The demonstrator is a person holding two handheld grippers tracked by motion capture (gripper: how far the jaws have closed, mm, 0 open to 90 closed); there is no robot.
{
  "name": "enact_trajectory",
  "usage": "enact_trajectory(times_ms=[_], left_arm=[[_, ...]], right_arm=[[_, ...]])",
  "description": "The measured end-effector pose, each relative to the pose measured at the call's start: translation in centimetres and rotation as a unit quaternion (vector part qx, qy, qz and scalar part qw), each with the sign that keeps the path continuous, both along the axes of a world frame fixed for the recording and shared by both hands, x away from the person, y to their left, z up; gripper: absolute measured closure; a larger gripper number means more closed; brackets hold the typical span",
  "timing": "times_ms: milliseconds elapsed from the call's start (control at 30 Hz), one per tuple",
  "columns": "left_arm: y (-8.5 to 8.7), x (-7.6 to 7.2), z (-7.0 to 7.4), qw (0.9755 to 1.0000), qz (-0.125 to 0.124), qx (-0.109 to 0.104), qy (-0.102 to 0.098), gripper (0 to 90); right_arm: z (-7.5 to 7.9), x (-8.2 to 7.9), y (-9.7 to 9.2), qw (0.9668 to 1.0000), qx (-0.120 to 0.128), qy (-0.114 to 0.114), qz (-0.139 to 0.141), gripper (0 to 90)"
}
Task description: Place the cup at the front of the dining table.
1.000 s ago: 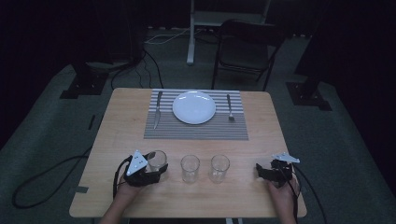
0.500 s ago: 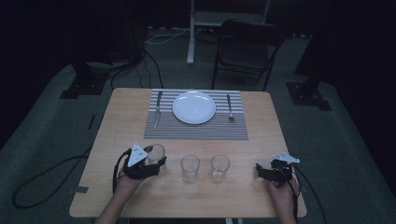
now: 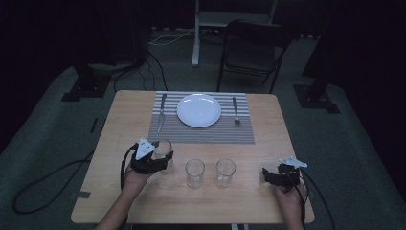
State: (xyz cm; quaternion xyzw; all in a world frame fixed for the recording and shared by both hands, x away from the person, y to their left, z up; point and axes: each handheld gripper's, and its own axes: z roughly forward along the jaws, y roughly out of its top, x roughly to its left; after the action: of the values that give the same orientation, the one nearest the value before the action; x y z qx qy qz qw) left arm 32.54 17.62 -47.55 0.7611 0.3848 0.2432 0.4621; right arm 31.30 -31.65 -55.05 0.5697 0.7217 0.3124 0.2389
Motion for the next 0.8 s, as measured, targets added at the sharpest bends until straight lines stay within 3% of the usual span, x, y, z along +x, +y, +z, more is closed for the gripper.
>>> enact_trajectory(times_ms=[133,467,733,800], left_arm=[[-0.4,1.2,0.6,0.9999,0.011,0.001,-0.003,29.4],[-1.4,4.4,1.7,0.9991,0.035,-0.021,-0.006,29.4],[-2.5,7.0,2.0,0.9985,0.053,-0.005,-0.006,29.4],[-2.5,8.0,2.1,0.9980,0.062,-0.013,-0.003,29.4]], right_arm=[[0.0,0.0,0.0,1.0000,0.000,0.000,0.000,12.9],[0.0,0.0,0.0,1.0000,0.000,0.000,0.000,12.9],[0.0,0.0,0.0,1.0000,0.000,0.000,0.000,12.9],[0.0,0.0,0.0,1.0000,0.000,0.000,0.000,12.9]])
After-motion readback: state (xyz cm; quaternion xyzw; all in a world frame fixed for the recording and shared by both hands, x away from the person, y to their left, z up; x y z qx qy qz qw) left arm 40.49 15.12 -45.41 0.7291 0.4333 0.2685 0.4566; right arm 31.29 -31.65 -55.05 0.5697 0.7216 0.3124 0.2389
